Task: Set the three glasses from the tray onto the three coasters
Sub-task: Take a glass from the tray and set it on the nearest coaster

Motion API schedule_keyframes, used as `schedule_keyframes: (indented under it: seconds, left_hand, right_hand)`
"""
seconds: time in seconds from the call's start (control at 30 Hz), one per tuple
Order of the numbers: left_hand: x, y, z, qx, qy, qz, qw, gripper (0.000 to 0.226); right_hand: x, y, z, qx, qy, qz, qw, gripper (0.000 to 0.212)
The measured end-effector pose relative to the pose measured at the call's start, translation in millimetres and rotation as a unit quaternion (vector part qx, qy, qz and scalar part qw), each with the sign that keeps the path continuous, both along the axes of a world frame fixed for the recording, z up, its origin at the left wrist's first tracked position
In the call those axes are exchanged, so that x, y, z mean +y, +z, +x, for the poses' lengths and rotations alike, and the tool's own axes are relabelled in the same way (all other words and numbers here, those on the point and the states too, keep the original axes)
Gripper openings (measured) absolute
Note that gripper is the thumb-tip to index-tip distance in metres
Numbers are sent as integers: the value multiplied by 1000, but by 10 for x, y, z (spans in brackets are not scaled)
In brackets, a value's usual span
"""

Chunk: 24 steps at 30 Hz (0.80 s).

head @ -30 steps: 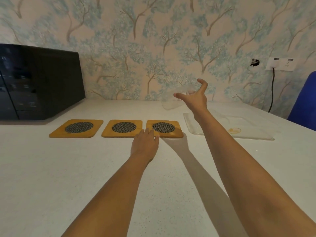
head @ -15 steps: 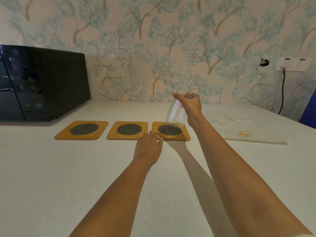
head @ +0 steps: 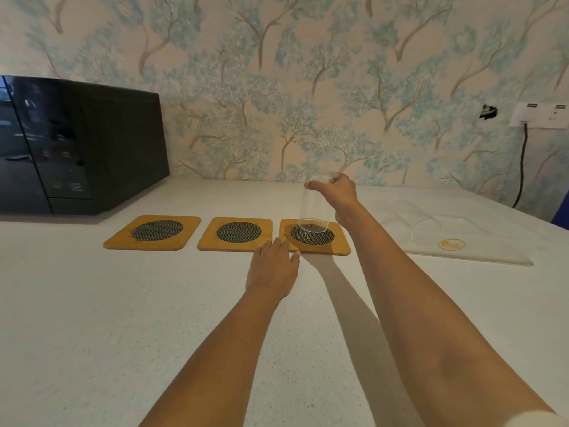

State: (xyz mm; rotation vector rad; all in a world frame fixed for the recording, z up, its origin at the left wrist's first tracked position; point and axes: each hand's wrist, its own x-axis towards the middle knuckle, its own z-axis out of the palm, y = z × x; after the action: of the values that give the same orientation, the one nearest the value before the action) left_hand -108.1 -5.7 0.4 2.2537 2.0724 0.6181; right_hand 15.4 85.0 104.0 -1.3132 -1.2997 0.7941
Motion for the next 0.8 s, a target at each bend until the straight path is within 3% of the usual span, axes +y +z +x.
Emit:
schedule_keyframes:
  seconds: [0.23,0.8]
  left_hand:
    - [10,-21,-2,-1,7,4,1000,52]
    - [5,-1,15,8,16,-9,1000,53]
  right_hand:
    - [49,-74,-51,-44,-44,15,998,84]
    - [123,-202,-86,-59,-71,-1,996,84]
